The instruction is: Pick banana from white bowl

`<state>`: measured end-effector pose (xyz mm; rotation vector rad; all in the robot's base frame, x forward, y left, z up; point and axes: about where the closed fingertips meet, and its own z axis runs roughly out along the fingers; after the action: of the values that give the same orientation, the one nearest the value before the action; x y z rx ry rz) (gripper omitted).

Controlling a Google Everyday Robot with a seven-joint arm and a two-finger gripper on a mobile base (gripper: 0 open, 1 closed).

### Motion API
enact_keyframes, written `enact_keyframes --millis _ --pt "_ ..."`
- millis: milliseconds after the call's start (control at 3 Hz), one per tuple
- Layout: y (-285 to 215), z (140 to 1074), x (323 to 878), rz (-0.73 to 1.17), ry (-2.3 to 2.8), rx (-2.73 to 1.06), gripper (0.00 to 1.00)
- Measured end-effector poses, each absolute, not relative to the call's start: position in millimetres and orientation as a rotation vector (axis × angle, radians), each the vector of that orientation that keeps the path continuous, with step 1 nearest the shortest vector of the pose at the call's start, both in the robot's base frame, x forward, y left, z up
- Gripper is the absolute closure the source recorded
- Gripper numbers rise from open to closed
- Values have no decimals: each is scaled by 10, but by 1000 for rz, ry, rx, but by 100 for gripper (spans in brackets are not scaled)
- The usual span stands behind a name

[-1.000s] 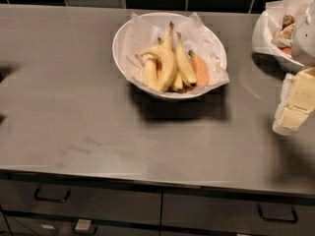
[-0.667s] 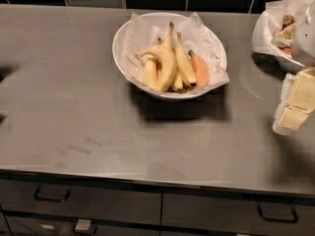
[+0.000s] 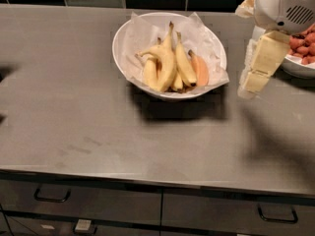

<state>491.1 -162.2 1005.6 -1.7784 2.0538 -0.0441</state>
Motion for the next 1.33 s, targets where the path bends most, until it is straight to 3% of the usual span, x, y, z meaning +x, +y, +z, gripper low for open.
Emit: enact_keyframes --millis 333,1000,1333 --pt "-1485 10018 4980 -27 2006 -1818 0" --pt "-590 9732 5384 129 1773 -2120 0" --pt "-555 9735 5410 124 1766 -2112 0"
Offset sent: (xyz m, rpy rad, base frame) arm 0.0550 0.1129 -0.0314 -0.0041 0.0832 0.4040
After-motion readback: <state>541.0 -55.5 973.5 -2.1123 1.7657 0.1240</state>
